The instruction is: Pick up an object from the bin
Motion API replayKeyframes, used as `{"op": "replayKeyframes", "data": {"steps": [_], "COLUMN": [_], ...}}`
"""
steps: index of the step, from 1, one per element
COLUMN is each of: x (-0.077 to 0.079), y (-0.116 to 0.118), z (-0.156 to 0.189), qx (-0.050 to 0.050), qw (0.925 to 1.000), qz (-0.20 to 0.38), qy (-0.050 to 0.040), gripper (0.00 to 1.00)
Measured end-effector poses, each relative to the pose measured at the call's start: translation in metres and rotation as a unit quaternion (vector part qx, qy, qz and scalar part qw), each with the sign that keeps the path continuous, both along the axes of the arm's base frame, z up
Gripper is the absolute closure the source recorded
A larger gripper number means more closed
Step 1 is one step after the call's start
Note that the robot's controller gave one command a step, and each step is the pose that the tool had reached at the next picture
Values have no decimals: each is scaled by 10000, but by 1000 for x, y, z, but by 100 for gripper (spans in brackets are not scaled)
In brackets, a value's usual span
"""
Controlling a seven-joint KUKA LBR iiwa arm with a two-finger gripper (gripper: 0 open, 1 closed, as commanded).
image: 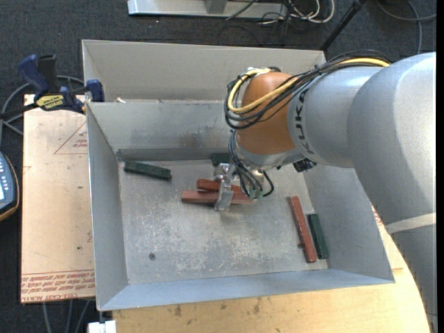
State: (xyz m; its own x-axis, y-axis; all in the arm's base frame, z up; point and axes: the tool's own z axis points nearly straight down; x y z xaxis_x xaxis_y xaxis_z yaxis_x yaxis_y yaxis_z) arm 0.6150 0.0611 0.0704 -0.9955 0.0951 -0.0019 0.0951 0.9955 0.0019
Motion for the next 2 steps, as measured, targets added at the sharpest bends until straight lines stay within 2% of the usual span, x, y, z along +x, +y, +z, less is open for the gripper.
{"op": "replayKeyframes", "data": {"steps": [1,2], "x": [1,2], "y": [0,0], "z": [48,57], "qx": [0,-1], "qw": [10000,10000], "qz": [4,5], "qy": [-19,-7], "gripper": [100,100]}}
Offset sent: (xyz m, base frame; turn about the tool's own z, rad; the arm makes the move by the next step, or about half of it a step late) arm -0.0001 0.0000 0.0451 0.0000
